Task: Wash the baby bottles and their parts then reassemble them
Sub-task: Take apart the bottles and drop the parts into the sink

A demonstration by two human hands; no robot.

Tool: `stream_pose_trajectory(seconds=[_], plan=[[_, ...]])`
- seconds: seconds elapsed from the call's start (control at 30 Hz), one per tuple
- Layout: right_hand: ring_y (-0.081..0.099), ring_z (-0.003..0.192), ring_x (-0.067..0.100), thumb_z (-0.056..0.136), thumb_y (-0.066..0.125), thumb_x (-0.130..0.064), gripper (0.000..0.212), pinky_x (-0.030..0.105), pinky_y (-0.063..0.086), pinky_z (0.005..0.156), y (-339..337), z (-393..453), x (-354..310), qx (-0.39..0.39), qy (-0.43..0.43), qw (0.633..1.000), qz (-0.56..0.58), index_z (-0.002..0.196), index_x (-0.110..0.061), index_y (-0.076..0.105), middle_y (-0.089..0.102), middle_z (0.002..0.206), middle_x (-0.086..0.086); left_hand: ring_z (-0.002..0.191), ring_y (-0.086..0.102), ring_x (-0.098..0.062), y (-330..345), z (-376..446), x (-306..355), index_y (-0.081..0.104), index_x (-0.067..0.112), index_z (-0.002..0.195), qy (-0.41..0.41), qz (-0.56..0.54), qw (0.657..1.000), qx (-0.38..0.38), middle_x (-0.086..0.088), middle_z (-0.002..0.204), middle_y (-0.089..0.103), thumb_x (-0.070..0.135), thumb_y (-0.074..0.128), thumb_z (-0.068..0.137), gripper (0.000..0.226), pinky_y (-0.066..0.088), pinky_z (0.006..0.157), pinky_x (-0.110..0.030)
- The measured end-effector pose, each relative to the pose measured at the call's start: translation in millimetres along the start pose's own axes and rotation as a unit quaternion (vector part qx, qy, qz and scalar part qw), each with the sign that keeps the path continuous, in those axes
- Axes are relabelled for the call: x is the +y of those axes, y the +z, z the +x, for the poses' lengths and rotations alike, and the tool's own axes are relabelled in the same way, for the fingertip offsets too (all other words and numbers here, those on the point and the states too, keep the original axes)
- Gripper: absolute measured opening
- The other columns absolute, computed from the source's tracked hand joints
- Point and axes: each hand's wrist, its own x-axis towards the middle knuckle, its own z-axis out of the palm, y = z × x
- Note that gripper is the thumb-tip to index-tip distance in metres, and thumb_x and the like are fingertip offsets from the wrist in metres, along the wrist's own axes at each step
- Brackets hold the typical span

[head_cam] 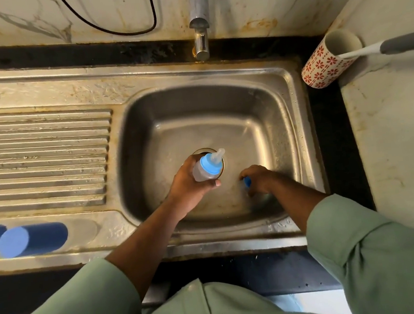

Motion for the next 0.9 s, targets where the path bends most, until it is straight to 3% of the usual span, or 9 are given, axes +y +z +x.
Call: stream_pose_trajectory(seconds=[0.23, 0.3, 0.4, 0.47, 0.5, 0.57, 0.67, 0.8, 0.9], plan=[[0.04, 0.13, 0.022, 0.072, 0.084, -0.028, 0.079, 0.03, 0.036, 0.106, -4.4, -12.9, 7.1, 0.049, -0.016, 0.998, -0.029, 0.142, -0.025, 0.048, 0.047, 0.137, 0.002, 0.102, 0.056, -0.014, -4.1, -1.7, -2.3, 0.055, 0.032, 0.113, 0.008, 0.016, 1.0, 0.013, 0.008, 0.109, 0.06, 0.017, 0.088, 0.067, 0.059, 0.042, 0.08, -0.023], [0.048, 0.125, 0.02, 0.075, 0.082, -0.023, 0.064, 0.025, 0.037, 0.099, -14.1, -25.8, 1.5, 0.109, -0.031, 0.988, 0.102, 0.133, -0.018, 0.058, 0.054, 0.133, 0.002, 0.101, 0.056, -0.013, -6.4, -4.9, 0.0, 0.055, 0.031, 0.115, 0.015, 0.041, 0.999, 0.018, 0.01, 0.108, 0.06, 0.018, 0.089, 0.066, 0.061, 0.041, 0.077, -0.018], [0.063, 0.081, 0.01, 0.088, 0.071, -0.026, 0.018, 0.024, 0.048, 0.073, -42.1, -69.0, -34.5, 0.23, -0.061, 0.874, 0.424, 0.1, -0.013, 0.072, 0.072, 0.089, -0.012, 0.098, 0.056, -0.012, -12.4, -13.0, 6.2, 0.059, 0.026, 0.121, 0.066, 0.136, 0.988, 0.027, 0.016, 0.101, 0.06, 0.022, 0.09, 0.064, 0.065, 0.039, 0.074, -0.015], [0.065, 0.071, 0.016, 0.095, 0.059, -0.037, 0.026, 0.03, 0.055, 0.063, -58.4, -102.8, -65.7, 0.195, -0.081, 0.818, 0.535, 0.093, -0.013, 0.071, 0.072, 0.087, -0.007, 0.106, 0.057, -0.02, -16.4, -20.1, 10.2, 0.06, 0.025, 0.126, 0.113, 0.214, 0.97, 0.034, 0.007, 0.111, 0.064, 0.028, 0.089, 0.063, 0.07, 0.041, 0.086, -0.027], [0.067, 0.068, 0.018, 0.095, 0.056, -0.043, 0.033, 0.034, 0.056, 0.06, -63.1, -119.5, -79.9, 0.171, -0.087, 0.824, 0.533, 0.096, -0.014, 0.07, 0.072, 0.091, -0.002, 0.109, 0.056, -0.023, -17.4, -24.4, 13.3, 0.059, 0.024, 0.128, 0.135, 0.247, 0.959, 0.037, 0.002, 0.117, 0.065, 0.031, 0.088, 0.064, 0.071, 0.039, 0.091, -0.03], [0.068, 0.06, 0.021, 0.092, 0.054, -0.056, 0.043, 0.036, 0.058, 0.056, -61.8, -136.3, -100.2, 0.168, -0.079, 0.879, 0.44, 0.093, -0.016, 0.07, 0.071, 0.084, 0.004, 0.11, 0.056, -0.027, -17.8, -31.3, 18.7, 0.058, 0.021, 0.132, 0.183, 0.305, 0.933, 0.051, -0.003, 0.122, 0.065, 0.036, 0.087, 0.066, 0.073, 0.034, 0.093, -0.031], [0.068, 0.053, 0.023, 0.086, 0.045, -0.071, 0.059, 0.038, 0.059, 0.053, -53.7, -140.7, -117.3, 0.233, -0.042, 0.93, 0.283, 0.078, -0.016, 0.066, 0.067, 0.065, 0.004, 0.107, 0.057, -0.026, -18.6, -45.5, 28.3, 0.05, 0.018, 0.137, 0.213, 0.315, 0.922, 0.08, -0.005, 0.116, 0.067, 0.042, 0.085, 0.068, 0.08, 0.037, 0.089, -0.032], [0.065, 0.081, 0.034, 0.099, 0.034, -0.054, 0.055, 0.035, 0.047, 0.072, -52.8, -140.9, -126.6, 0.347, -0.008, 0.922, 0.171, 0.081, -0.013, 0.066, 0.069, 0.083, 0.011, 0.09, 0.06, -0.015, -21.0, -59.6, 40.5, 0.052, 0.025, 0.113, 0.163, 0.201, 0.963, 0.07, 0.009, 0.096, 0.065, 0.046, 0.088, 0.064, 0.064, 0.045, 0.074, -0.027], [0.058, 0.072, 0.036, 0.102, 0.035, -0.038, 0.057, 0.034, 0.036, 0.065, -54.4, -146.2, -126.6, 0.45, -0.072, 0.877, 0.151, 0.066, -0.003, 0.063, 0.065, 0.07, 0.017, 0.079, 0.07, -0.014, -28.4, -62.8, 52.3, 0.057, 0.029, 0.096, 0.086, 0.054, 0.994, 0.038, 0.008, 0.086, 0.072, 0.047, 0.094, 0.049, 0.063, 0.059, 0.071, -0.035]])
